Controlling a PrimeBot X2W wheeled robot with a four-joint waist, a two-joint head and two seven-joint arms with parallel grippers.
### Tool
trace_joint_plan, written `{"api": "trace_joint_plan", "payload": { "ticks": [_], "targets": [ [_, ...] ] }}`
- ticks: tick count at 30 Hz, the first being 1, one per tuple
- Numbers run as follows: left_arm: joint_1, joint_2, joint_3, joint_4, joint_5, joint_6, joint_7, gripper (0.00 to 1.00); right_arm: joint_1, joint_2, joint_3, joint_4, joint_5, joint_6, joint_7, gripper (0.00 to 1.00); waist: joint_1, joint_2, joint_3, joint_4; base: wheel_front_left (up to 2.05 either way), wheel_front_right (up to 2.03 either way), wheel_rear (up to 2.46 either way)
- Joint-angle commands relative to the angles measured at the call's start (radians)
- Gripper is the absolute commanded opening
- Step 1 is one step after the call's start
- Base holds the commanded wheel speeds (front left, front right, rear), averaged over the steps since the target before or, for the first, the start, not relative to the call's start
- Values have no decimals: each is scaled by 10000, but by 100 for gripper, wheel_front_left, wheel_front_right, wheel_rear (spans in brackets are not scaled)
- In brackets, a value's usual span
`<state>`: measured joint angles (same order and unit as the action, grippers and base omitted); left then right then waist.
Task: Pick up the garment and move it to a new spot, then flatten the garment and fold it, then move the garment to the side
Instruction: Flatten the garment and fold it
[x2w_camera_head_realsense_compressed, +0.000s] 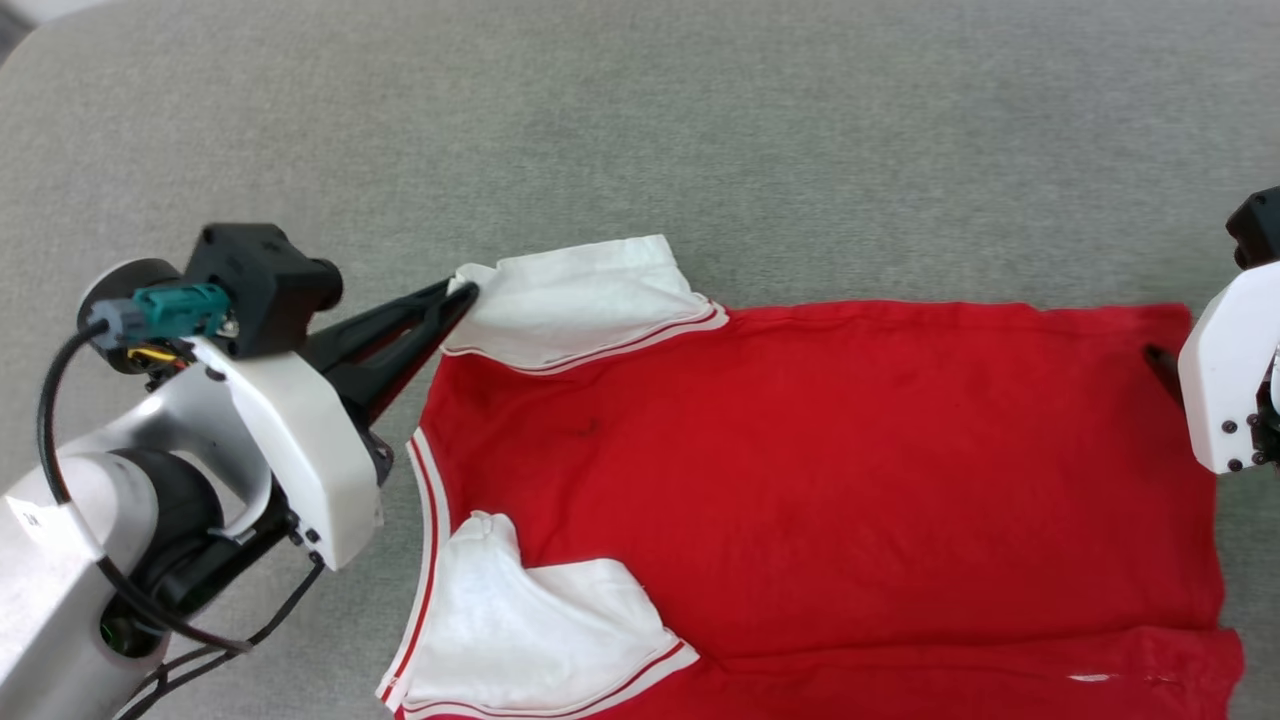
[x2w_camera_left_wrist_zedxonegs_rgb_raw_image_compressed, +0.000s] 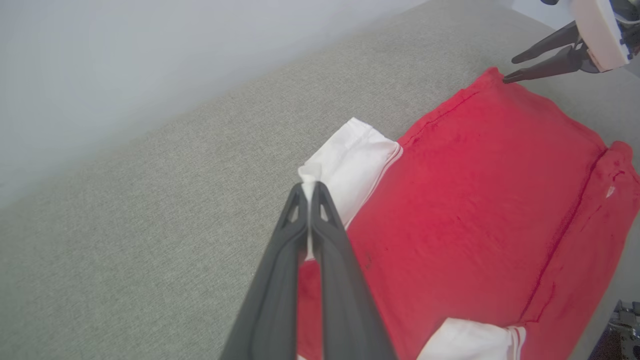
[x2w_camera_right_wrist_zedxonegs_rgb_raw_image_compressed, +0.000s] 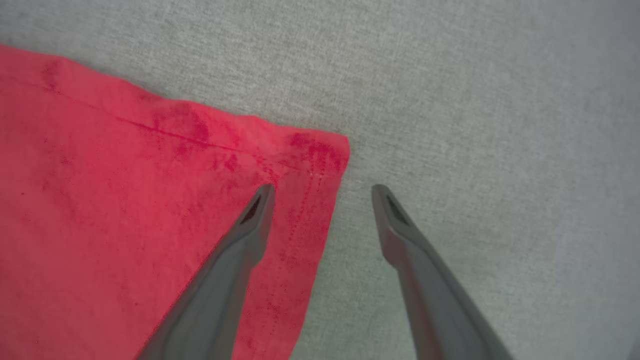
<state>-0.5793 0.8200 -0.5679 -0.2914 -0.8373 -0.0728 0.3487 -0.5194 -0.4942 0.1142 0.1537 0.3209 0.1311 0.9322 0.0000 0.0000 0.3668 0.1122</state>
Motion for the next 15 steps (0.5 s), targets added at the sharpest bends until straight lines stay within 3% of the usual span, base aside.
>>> {"api": "trace_joint_plan", "payload": {
  "ticks": [1, 13, 15],
  "targets": [
    [145, -44, -54, -163, 88, 74, -50, 0, -177, -67, 83, 256, -133, -8, 93, 100, 0, 0, 198, 238, 0, 0, 0],
    [462, -232, -378, -258, 184, 226, -92, 0, -81, 464, 503, 1438, -199, -3, -406, 100, 0, 0, 482, 542, 0, 0, 0],
    [509, -183, -388, -166, 271, 270, -102, 0, -104, 554, 495, 1594, -84, 6, -573, 29, 0, 0, 436, 531, 0, 0, 0]
  ]
}}
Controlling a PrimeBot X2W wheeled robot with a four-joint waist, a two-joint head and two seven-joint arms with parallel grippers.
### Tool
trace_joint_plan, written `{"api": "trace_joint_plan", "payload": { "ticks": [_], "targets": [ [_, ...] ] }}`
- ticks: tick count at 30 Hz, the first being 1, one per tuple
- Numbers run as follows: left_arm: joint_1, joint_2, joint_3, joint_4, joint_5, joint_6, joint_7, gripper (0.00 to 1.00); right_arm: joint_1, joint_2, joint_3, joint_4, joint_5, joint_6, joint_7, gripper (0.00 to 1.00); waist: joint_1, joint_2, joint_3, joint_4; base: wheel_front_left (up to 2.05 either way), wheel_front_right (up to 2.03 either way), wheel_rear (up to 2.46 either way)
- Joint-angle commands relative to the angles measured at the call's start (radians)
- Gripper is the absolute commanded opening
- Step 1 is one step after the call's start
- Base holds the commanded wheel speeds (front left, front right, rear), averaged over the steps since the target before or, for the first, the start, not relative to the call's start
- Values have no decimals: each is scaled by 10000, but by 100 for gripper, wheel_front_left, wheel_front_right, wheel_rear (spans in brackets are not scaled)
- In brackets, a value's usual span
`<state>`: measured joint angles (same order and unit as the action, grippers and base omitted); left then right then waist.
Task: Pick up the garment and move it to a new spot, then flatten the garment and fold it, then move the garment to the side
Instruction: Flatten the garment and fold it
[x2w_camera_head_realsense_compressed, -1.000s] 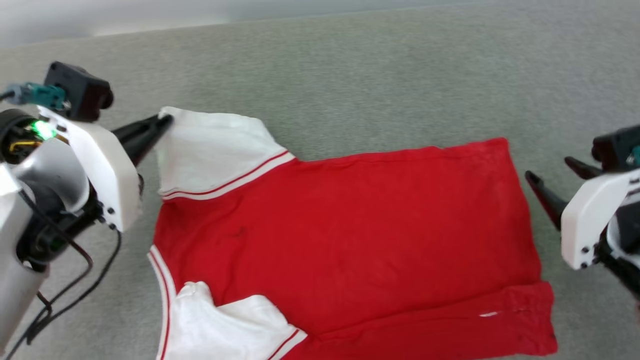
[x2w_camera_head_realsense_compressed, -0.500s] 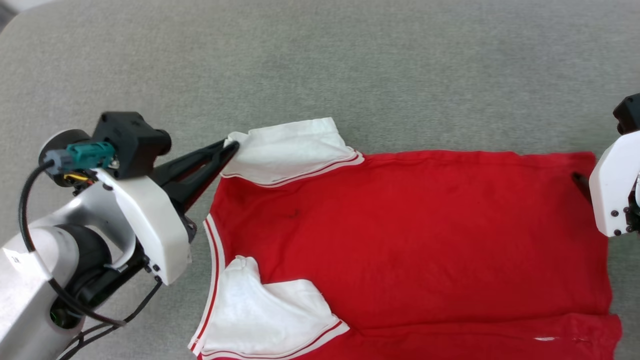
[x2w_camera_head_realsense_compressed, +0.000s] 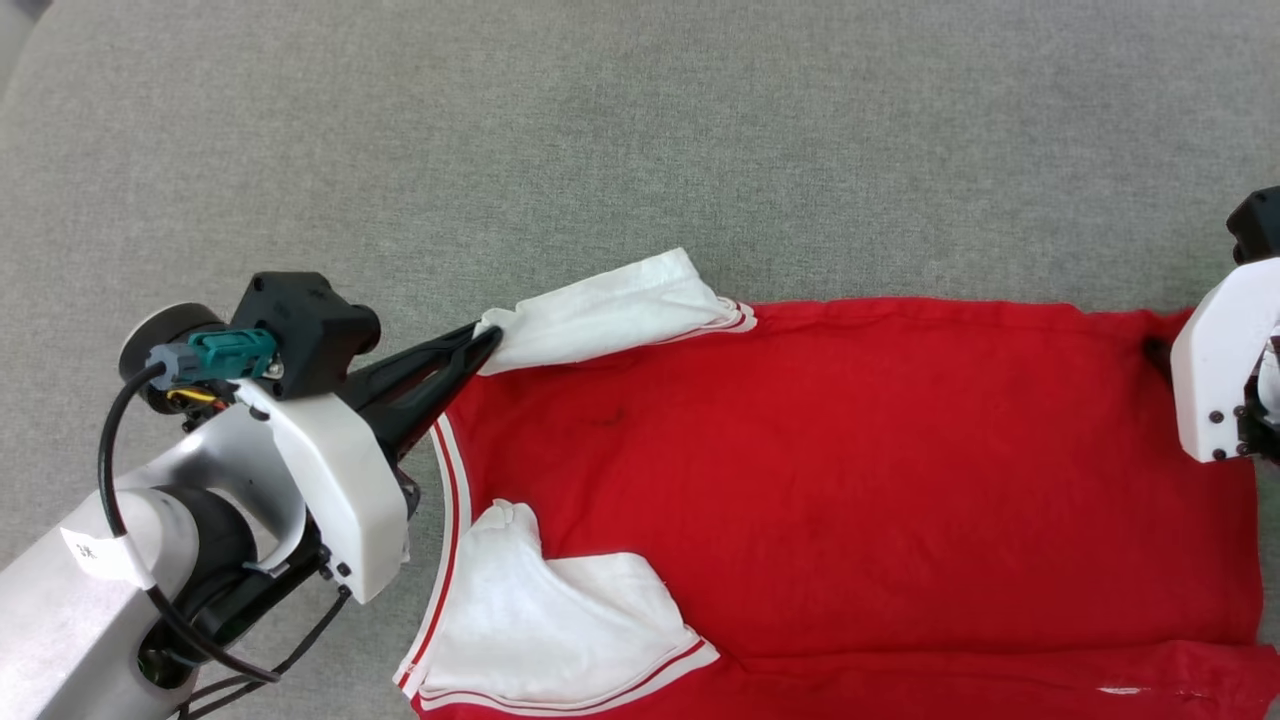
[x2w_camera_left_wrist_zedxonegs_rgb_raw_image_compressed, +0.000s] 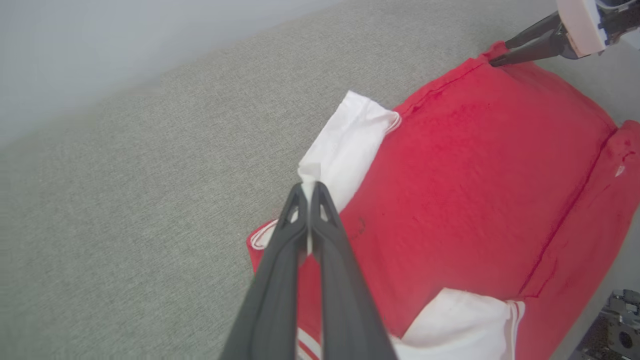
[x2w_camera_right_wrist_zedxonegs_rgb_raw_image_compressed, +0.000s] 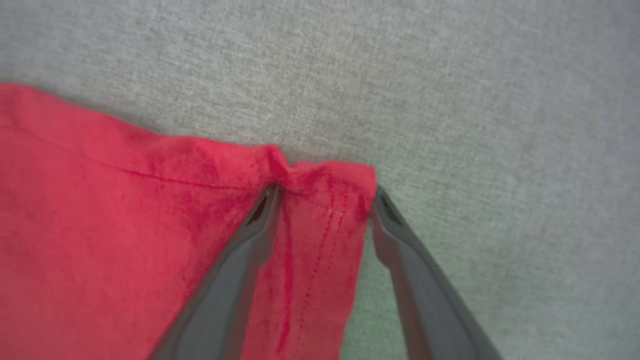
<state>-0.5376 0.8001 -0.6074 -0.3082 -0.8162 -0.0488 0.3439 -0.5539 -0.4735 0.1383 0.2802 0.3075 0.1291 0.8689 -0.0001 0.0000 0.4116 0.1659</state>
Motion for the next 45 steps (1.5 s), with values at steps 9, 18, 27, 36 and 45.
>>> {"api": "trace_joint_plan", "payload": {
  "ticks": [9, 18, 27, 36, 45],
  "targets": [
    [617, 145, 224, 370, -90, 345, -426, 0, 275, 148, 153, 373, 551, 13, -947, 0, 1, 0, -888, -320, 0, 0, 0],
    [1951, 610, 447, 203, -524, 914, -726, 0, 1433, 21, -366, -352, 1218, 13, -1458, 0, 1, 0, -2206, -560, 0, 0, 0],
    [3988, 1093, 489, -304, -1063, 1736, -1068, 0, 3882, 414, -1207, -2054, 1781, 13, -1340, 0, 1, 0, -2846, -691, 0, 0, 0],
    [5367, 1154, -304, -35, -1045, 1861, -930, 0, 5763, 369, -1182, -3033, 1784, 13, -1167, 0, 1, 0, -2950, -786, 0, 0, 0],
    [5110, 413, -1226, 1574, -590, 1289, -772, 0, 5964, -432, 229, -2617, 1601, 13, -1797, 0, 1, 0, -2840, -872, 0, 0, 0]
  ]
}}
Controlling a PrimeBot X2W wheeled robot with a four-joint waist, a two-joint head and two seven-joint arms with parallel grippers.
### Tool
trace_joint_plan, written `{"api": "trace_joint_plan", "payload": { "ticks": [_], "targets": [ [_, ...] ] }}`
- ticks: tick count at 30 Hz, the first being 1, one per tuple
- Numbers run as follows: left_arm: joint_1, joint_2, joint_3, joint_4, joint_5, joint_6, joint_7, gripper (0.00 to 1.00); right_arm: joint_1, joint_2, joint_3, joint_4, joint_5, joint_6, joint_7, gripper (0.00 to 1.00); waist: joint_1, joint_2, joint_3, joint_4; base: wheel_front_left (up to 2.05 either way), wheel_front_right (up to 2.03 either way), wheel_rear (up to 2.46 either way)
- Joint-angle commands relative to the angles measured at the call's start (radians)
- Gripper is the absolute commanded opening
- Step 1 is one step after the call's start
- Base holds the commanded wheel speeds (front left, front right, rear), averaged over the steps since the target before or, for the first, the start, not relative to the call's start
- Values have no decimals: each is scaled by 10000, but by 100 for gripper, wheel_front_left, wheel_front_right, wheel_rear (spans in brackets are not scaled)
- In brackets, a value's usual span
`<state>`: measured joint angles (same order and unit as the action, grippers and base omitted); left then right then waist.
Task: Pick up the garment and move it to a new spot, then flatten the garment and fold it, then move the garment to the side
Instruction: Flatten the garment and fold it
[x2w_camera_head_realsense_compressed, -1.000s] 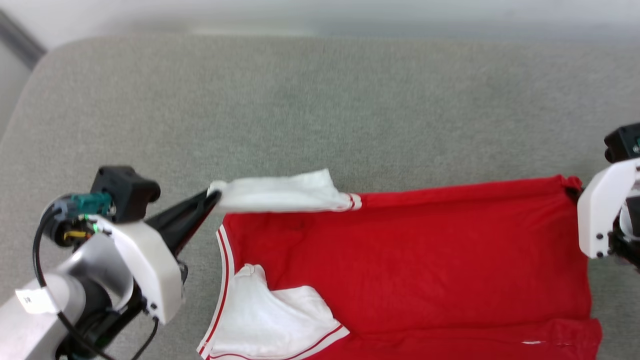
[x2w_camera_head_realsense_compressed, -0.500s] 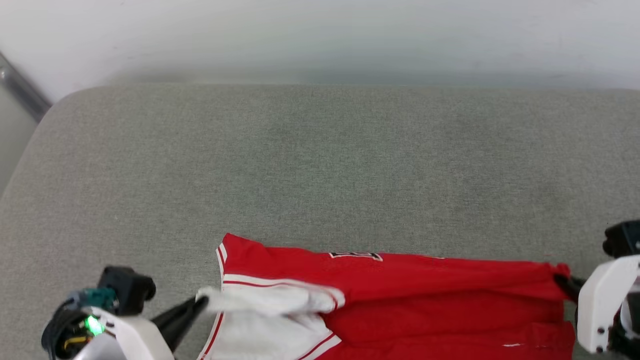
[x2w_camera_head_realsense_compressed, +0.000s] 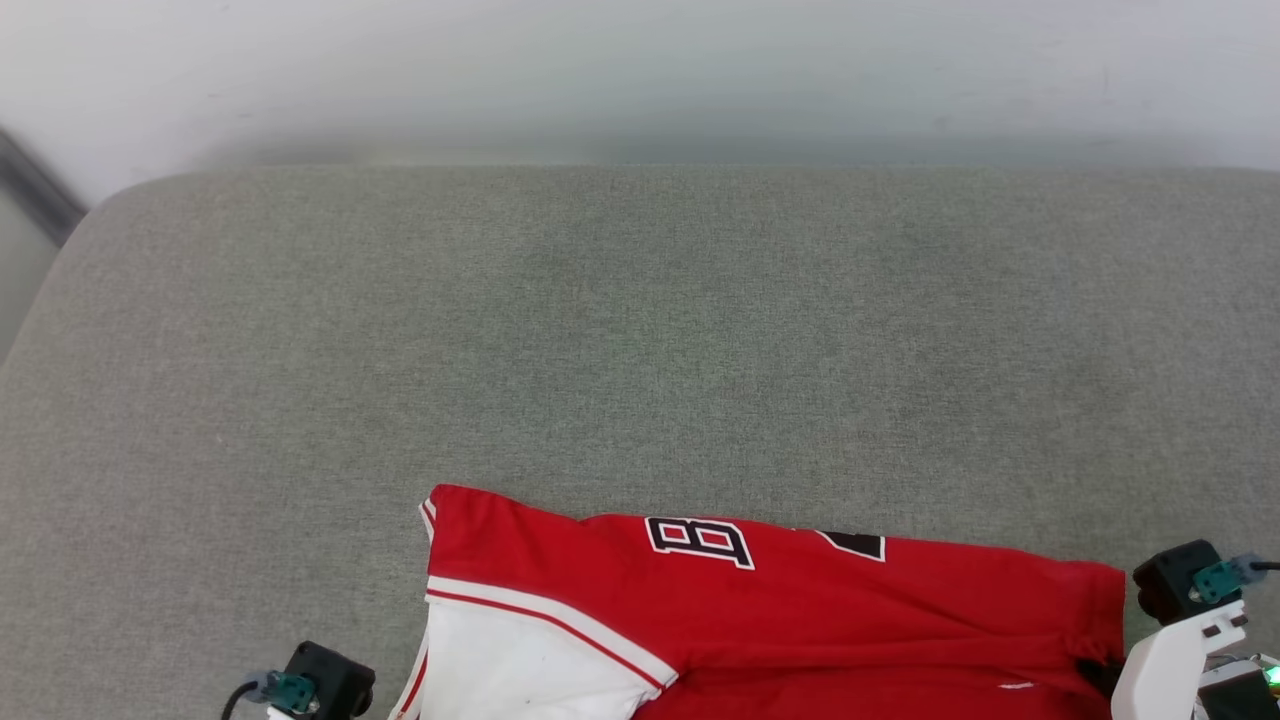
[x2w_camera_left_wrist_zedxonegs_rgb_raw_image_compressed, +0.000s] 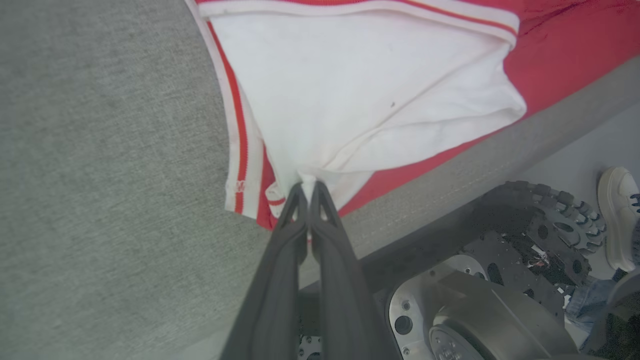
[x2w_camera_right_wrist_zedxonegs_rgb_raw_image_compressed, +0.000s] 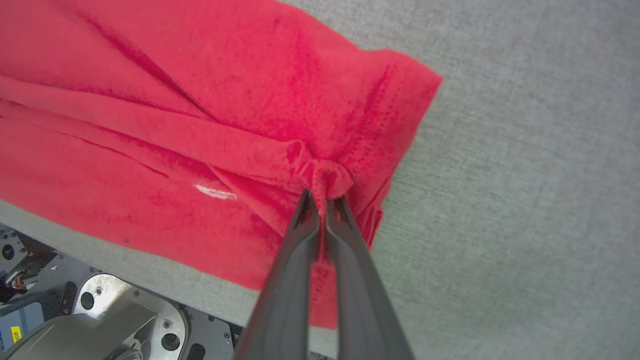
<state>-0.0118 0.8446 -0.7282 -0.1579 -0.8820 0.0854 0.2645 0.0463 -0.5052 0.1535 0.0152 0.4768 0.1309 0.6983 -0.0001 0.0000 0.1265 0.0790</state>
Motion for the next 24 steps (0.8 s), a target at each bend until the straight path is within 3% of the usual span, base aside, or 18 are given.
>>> {"api": "trace_joint_plan", "payload": {
  "ticks": [1, 4, 5, 6, 7, 8, 9, 16, 24],
  "targets": [
    [-184, -83, -100, 208, 150, -88, 36, 0, -109, -221, 250, 104, -119, -4, -207, 0, 1, 0, 28, -9, 0, 0, 0],
    [-394, -241, -287, 626, 540, -136, -61, 0, -269, -384, 702, 445, -262, -4, -496, 0, 1, 0, 78, -13, 0, 0, 0],
    [-451, -320, -317, 764, 639, -107, -135, 16, -341, -345, 787, 543, -195, -4, -611, 0, 1, 0, 95, -7, 0, 0, 0],
    [-478, -393, -360, 900, 722, -109, -200, 64, -403, -296, 863, 643, -138, -4, -695, 0, 1, 0, 100, 0, 0, 0, 0],
    [-509, -459, -393, 1028, 771, -146, -237, 100, -446, -262, 951, 725, -82, -4, -777, 0, 1, 0, 94, 7, 0, 0, 0],
    [-537, -524, -422, 1119, 775, -159, -276, 100, -490, -234, 1005, 788, -15, -4, -870, 40, 1, 0, 82, 11, 0, 0, 0],
    [-569, -574, -428, 1198, 781, -183, -318, 100, -544, -202, 1021, 840, 60, -4, -965, 100, 1, 0, 58, 15, 0, 0, 0],
    [-447, -907, -338, 1448, 883, -80, -998, 100, -525, -319, 1029, 778, 810, -4, -1264, 100, 1, 0, -545, 55, 0, 0, 0],
    [-303, -1042, 425, 792, 1056, 575, -2475, 100, -440, -111, 1, -24, 1282, -4, -1101, 100, 1, 0, -913, 104, 0, 0, 0]
  ]
}}
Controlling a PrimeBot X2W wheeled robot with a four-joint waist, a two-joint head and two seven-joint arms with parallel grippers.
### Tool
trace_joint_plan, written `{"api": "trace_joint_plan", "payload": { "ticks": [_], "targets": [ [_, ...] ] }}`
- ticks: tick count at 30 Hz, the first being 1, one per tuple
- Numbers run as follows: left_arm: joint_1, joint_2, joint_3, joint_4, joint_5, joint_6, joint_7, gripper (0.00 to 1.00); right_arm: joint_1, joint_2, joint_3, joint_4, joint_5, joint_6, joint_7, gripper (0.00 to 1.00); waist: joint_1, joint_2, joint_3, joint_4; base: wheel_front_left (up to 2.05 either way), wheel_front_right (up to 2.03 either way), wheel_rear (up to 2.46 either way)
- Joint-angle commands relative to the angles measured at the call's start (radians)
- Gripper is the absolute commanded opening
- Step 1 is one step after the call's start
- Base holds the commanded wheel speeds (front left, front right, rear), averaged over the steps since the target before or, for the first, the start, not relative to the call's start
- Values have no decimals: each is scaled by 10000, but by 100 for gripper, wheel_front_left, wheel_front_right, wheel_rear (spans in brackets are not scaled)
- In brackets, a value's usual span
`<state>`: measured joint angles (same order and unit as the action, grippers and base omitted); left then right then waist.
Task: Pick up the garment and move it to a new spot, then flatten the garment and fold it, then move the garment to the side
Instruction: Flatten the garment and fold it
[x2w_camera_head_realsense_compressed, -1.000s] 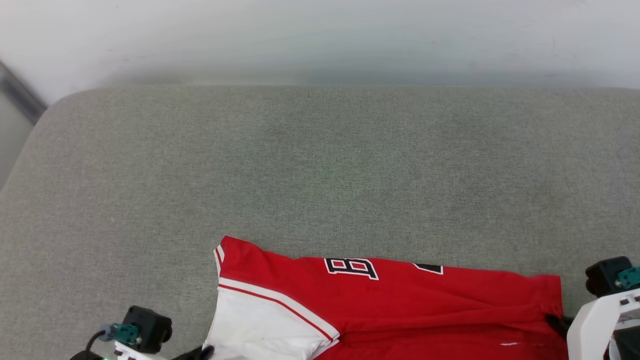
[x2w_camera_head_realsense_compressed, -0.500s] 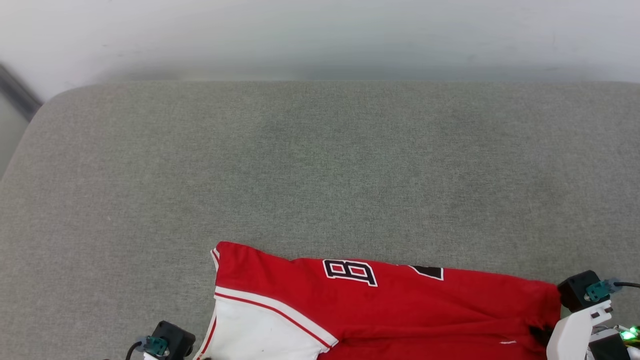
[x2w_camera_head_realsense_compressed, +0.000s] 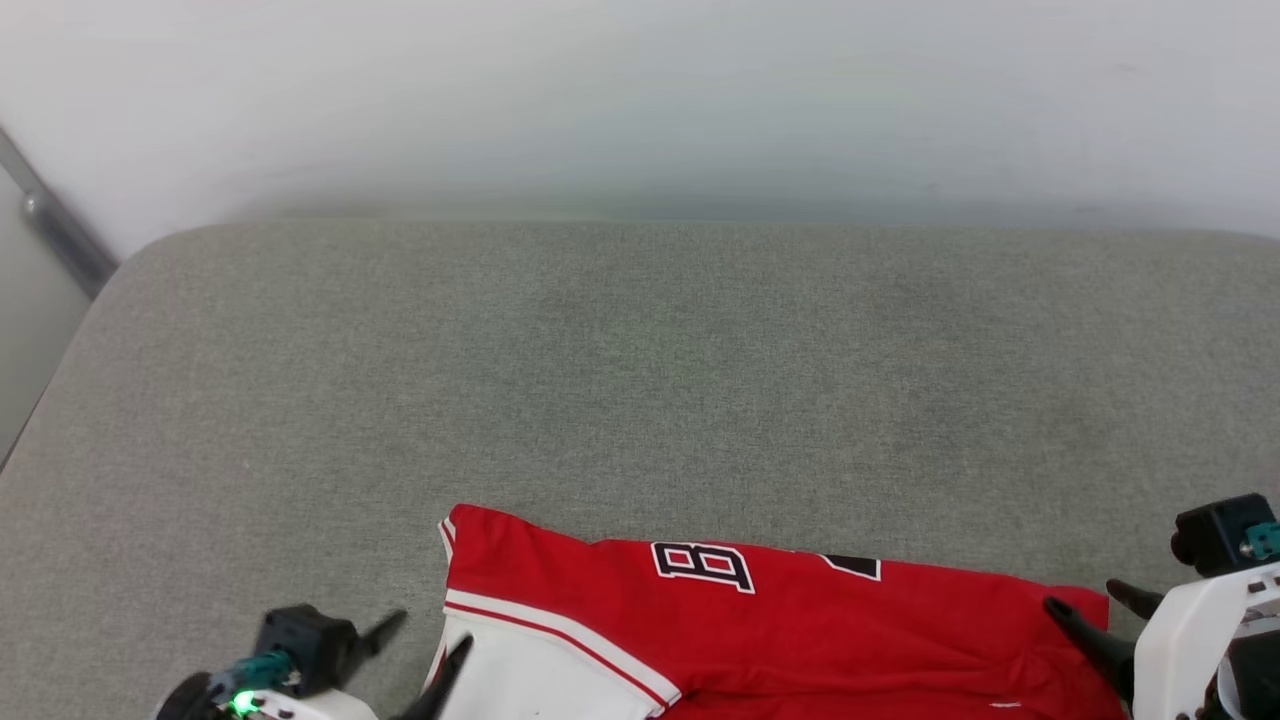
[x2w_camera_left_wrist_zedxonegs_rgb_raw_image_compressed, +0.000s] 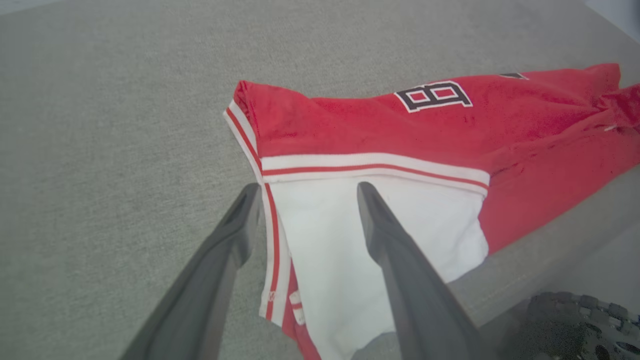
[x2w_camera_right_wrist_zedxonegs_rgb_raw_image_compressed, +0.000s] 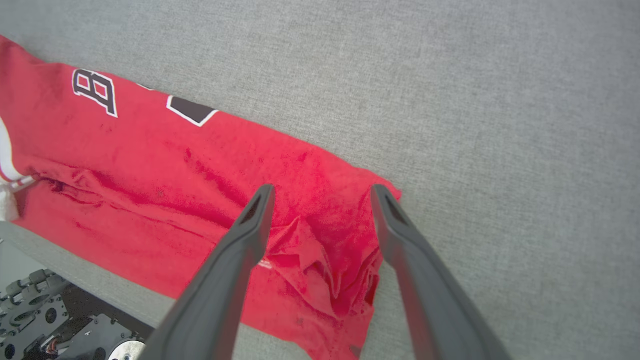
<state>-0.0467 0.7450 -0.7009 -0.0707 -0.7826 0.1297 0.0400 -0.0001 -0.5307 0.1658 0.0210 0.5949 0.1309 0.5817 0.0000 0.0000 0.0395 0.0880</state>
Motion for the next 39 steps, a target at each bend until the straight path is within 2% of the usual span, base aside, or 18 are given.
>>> {"api": "trace_joint_plan", "payload": {
  "ticks": [1, 3, 6, 9, 13, 17, 19, 25, 33, 39],
  "targets": [
    [76, -75, 303, -154, 123, 271, -525, 100, 49, 265, -316, -188, 129, -4, 96, 100, 0, 0, -69, 22, 0, 0, 0],
    [93, -113, 441, -234, 213, 415, -852, 100, 78, 401, -516, -275, 123, -4, 173, 100, 0, 0, -99, 33, 0, 0, 0],
    [216, -273, 989, -267, 372, 876, -1935, 100, 225, 813, -1085, -485, -61, -4, 397, 100, 0, 0, -174, 61, 0, 0, 0],
    [406, -577, 1521, -229, 503, 1282, -2739, 100, 411, 1427, -1873, -521, -396, -4, 644, 100, 0, 0, -262, 82, 0, 0, 0],
    [716, -1104, 2183, -386, 1110, 1557, -3044, 100, 687, 2345, -2799, -609, -869, -3, 930, 100, 0, 0, -317, 108, 0, 0, 0],
    [1225, -1989, 3416, -876, 2331, 1610, -3060, 100, 982, 3114, -3480, -663, -1308, -3, 1230, 100, 0, 0, -307, 121, 0, 0, 0],
    [1532, -2520, 4071, -1230, 2899, 1397, -3044, 100, 1088, 3430, -3765, -708, -1464, -3, 1303, 100, 0, 0, -287, 123, 0, 0, 0],
    [2130, -3564, 5148, -1422, 4335, 261, -3048, 100, 1268, 4057, -4422, -543, -1866, -3, 1350, 100, 0, 0, -117, 173, 0, 0, 0],
    [1880, -4549, 6127, -1260, 5298, -1033, -3049, 100, 850, 4463, -4861, 289, -2105, -3, 1231, 100, 0, 0, 337, 327, 0, 0, 0],
    [1762, -5078, 6665, -1072, 5681, -1756, -3050, 100, 662, 4620, -4995, 1278, -1984, -6, 1063, 100, 0, 0, 605, 477, 0, 0, 0]
  ]
}}
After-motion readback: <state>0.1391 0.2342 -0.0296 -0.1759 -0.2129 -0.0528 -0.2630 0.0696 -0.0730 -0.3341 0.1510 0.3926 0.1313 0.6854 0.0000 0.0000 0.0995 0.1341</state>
